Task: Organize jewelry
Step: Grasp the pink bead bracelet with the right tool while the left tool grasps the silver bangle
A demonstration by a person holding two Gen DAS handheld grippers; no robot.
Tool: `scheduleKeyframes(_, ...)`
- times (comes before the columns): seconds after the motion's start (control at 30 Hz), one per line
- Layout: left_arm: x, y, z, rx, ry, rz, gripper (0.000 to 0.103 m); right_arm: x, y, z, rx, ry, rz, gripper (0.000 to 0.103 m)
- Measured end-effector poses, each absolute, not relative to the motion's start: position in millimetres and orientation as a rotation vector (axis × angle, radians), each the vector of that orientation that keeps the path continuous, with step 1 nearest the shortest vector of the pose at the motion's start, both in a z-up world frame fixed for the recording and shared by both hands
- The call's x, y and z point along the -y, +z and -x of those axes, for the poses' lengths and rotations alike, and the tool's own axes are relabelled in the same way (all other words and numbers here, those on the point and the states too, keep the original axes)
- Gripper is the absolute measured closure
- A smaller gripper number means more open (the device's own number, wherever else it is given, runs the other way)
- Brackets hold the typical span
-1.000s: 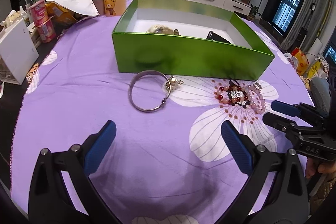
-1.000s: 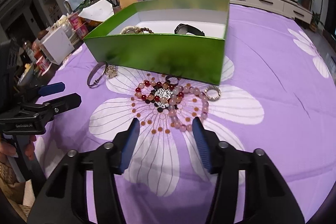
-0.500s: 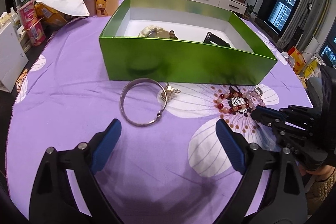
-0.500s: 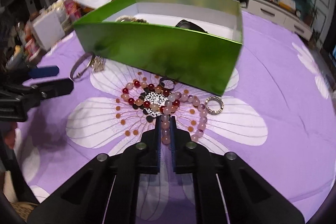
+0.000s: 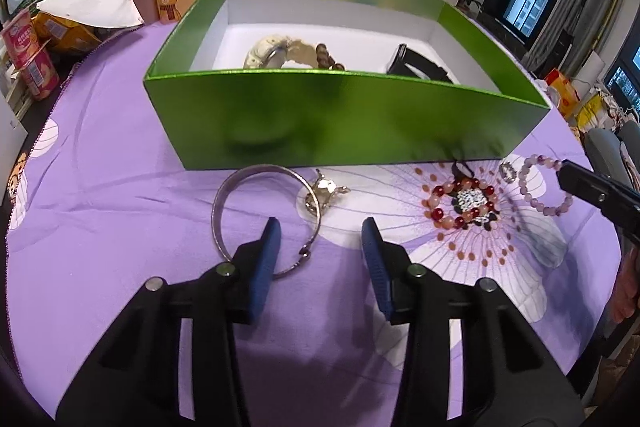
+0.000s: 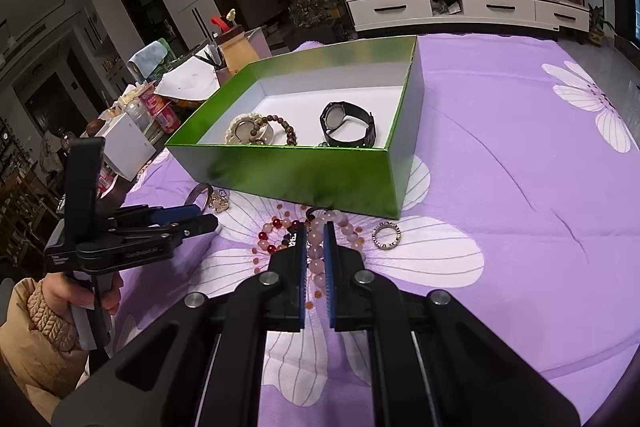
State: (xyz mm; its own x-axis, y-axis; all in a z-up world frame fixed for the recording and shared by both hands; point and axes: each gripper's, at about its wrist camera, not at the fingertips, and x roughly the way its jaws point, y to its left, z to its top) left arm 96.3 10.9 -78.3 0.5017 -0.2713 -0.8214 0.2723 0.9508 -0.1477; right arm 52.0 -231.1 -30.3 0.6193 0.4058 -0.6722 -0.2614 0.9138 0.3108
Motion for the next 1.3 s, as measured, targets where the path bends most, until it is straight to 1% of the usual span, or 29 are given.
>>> scheduleKeyframes(0.07,-10,-79,-96,-0.992,-0.327,-0.015,0.069,231,-31,-53,-0.82,0.387,-0.189,0.096)
scheduleKeyframes(0.13,-9,-79,-96,-0.994,-0.327,-0.019,0.084,230,-32,-52,-0.822,0.387,-0.189,0.096)
scheduleKeyframes(0.2,-10,-79,-96,-0.996,-0.324,-0.021,0.089,229,-33,-52,-0.824,0.387,-0.188,0.096)
scheduleKeyframes(0.23,-9,-79,-95,-0.996,-0.326,-0.023,0.094,229,-33,-52,-0.824,0.387,-0.188,0.096)
scheduleKeyframes(0.3,-9,-80,-93,-0.993,-0.33,-0.023,0.096,229,-33,-52,-0.826,0.386,-0.189,0.096)
scheduleKeyframes(0.4,-10,-79,-89,-0.983,-0.326,-0.009,0.098,229,-33,-52,-0.824,0.386,-0.189,0.096)
scheduleKeyframes(0.63,-13,-66,-77,-0.954,-0.331,0.05,0.098,225,-27,-50,-0.812,0.392,-0.181,0.096)
scheduleKeyframes(1.03,-14,-19,-58,-0.858,-0.349,0.084,0.098,227,-5,-42,-0.763,0.41,-0.196,0.096)
scheduleKeyframes(1.3,-9,9,-64,-0.803,-0.373,0.077,0.098,232,17,-44,-0.713,0.417,-0.199,0.096)
